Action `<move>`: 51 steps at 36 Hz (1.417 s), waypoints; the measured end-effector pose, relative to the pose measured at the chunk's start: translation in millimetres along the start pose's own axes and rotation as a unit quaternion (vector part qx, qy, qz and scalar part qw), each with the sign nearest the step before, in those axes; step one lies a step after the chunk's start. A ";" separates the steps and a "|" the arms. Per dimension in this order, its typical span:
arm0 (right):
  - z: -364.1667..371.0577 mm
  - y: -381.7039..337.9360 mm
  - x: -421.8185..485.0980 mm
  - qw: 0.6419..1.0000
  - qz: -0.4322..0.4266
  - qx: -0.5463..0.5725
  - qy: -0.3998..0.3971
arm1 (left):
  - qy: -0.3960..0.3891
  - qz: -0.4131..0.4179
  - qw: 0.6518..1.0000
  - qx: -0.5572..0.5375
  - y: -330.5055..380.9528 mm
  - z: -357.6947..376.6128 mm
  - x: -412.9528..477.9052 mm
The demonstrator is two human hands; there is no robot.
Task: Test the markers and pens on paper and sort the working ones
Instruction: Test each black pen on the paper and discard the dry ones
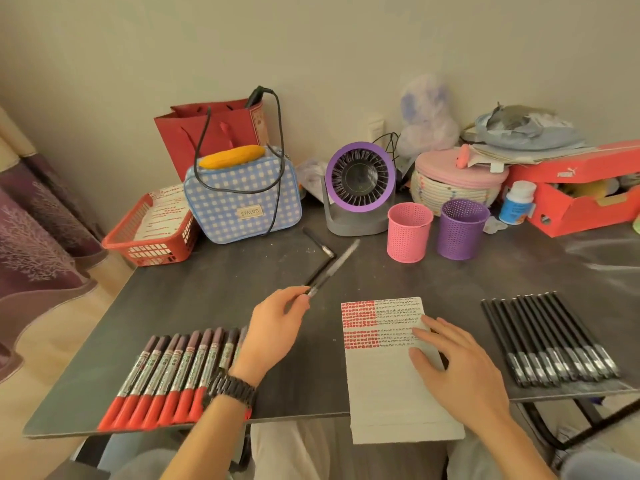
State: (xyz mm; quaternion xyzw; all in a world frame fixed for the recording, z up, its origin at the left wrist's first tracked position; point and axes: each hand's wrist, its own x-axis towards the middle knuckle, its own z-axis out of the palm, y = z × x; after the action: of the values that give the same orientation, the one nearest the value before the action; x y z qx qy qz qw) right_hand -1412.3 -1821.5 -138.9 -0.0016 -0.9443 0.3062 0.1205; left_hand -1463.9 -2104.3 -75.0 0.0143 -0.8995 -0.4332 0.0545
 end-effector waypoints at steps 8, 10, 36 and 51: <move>-27.0 -16.4 -11.1 0.975 0.022 0.222 0.022 | -0.048 0.096 0.990 -0.091 19.1 40.2 -68.5; -33.2 -26.2 -17.7 0.942 0.034 0.335 -0.016 | -0.049 0.133 0.987 -0.078 19.9 46.0 -79.3; -18.9 -61.8 -53.0 0.841 0.128 0.526 -0.010 | 0.030 0.283 0.944 0.164 29.0 73.1 -101.1; -44.3 -32.8 -1.2 0.842 0.152 0.518 0.010 | 0.014 0.194 0.966 0.173 5.5 65.4 -68.3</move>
State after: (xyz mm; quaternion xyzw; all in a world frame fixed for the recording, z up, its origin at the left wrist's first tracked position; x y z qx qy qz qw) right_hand -1398.6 -1822.6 -85.6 -0.0860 -0.6349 0.7650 0.0655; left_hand -1403.1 -2045.0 -117.0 -0.1446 -0.9456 -0.2516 0.1470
